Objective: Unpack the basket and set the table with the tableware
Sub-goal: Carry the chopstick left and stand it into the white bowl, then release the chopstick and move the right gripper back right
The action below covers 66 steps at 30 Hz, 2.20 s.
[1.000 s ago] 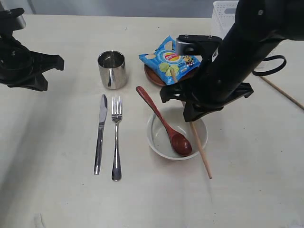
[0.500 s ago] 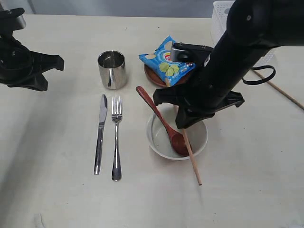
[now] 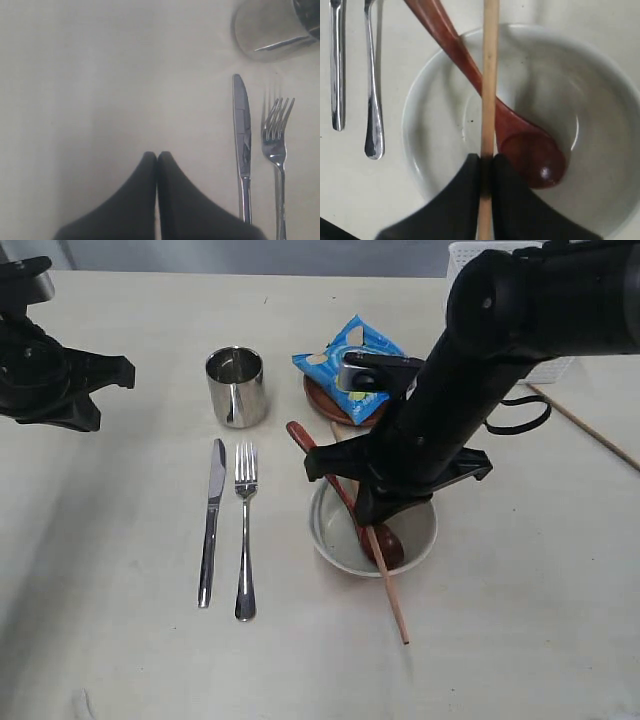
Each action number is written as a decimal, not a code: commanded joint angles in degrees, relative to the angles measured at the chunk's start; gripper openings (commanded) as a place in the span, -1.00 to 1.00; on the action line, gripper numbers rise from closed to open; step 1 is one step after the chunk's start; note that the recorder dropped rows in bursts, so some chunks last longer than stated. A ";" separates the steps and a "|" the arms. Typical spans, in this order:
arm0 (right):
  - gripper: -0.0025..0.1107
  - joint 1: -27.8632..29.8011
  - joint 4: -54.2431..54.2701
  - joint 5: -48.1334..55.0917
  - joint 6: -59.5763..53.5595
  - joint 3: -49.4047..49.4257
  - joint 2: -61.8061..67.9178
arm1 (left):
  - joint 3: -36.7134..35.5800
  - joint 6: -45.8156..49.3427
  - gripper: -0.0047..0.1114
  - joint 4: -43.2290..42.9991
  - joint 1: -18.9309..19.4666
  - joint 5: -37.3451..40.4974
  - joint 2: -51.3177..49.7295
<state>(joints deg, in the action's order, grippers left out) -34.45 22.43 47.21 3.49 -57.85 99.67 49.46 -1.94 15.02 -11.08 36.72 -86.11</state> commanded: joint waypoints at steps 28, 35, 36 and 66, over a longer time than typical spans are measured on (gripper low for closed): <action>-0.34 8.44 -7.21 13.04 -1.68 -8.28 -9.02 | -0.33 0.54 -0.92 0.46 -0.28 -0.24 0.06; -0.96 20.85 -23.04 11.68 -0.34 -9.35 -9.52 | -0.33 0.51 -0.92 0.86 -0.28 0.06 0.06; -0.96 22.77 -23.90 10.65 -1.47 -9.35 -8.75 | -0.33 0.51 -0.92 0.86 -0.28 0.06 0.06; -0.25 49.34 -15.54 5.84 -46.44 -18.58 14.09 | -0.33 0.59 -0.92 1.80 -0.64 0.06 0.06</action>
<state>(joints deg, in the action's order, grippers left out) 14.97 6.27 52.62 -37.02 -74.83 112.64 49.46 -1.51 16.12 -11.32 36.79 -86.11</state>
